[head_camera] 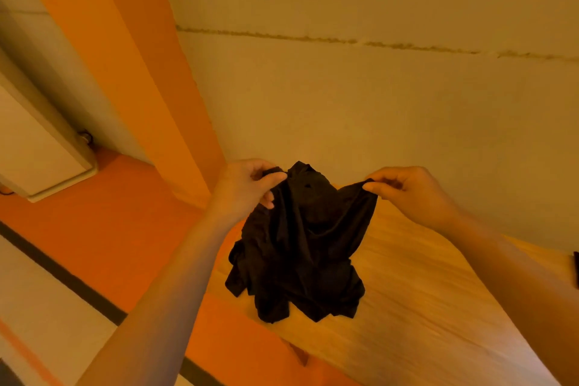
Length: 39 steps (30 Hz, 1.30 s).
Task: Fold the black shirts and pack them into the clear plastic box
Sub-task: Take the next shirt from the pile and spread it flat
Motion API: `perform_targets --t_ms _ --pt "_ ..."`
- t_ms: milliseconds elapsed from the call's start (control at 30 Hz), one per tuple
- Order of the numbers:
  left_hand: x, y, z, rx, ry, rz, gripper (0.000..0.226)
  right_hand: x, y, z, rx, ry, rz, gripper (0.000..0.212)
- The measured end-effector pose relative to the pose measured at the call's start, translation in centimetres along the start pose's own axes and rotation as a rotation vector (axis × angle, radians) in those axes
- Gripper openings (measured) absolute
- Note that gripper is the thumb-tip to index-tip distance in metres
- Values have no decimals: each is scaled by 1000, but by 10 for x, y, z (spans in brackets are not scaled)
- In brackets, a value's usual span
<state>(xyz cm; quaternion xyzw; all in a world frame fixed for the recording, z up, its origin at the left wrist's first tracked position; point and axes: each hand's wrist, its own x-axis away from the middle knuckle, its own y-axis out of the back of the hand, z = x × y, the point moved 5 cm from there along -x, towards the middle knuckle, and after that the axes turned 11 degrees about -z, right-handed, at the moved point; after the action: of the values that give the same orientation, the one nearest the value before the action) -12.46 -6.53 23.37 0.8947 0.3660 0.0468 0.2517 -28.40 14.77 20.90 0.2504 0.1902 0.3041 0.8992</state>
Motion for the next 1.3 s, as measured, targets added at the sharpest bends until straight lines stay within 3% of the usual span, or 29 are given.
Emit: perform_targets --t_ms 100,333,533,733,967,1300 --pt "-33 -32 -49 -9 -110 146 11 -16 26 17 -23 35 -29 12" --pt "-82 -98 -181 -107 -465 194 13 -62 111 61 22 178 -155 8" --pt "-112 -128 -295 -104 -694 86 9 -104 223 80 81 224 -345 5" --pt "-145 -160 -372 -105 -816 -26 8 -135 312 77 133 200 -470 9" --pt "-178 -193 -391 -177 -820 -117 16 -142 386 38 257 124 -552 13" --pt "-213 -173 -337 3 -556 -289 17 -90 466 -31 312 -22 -770 14"
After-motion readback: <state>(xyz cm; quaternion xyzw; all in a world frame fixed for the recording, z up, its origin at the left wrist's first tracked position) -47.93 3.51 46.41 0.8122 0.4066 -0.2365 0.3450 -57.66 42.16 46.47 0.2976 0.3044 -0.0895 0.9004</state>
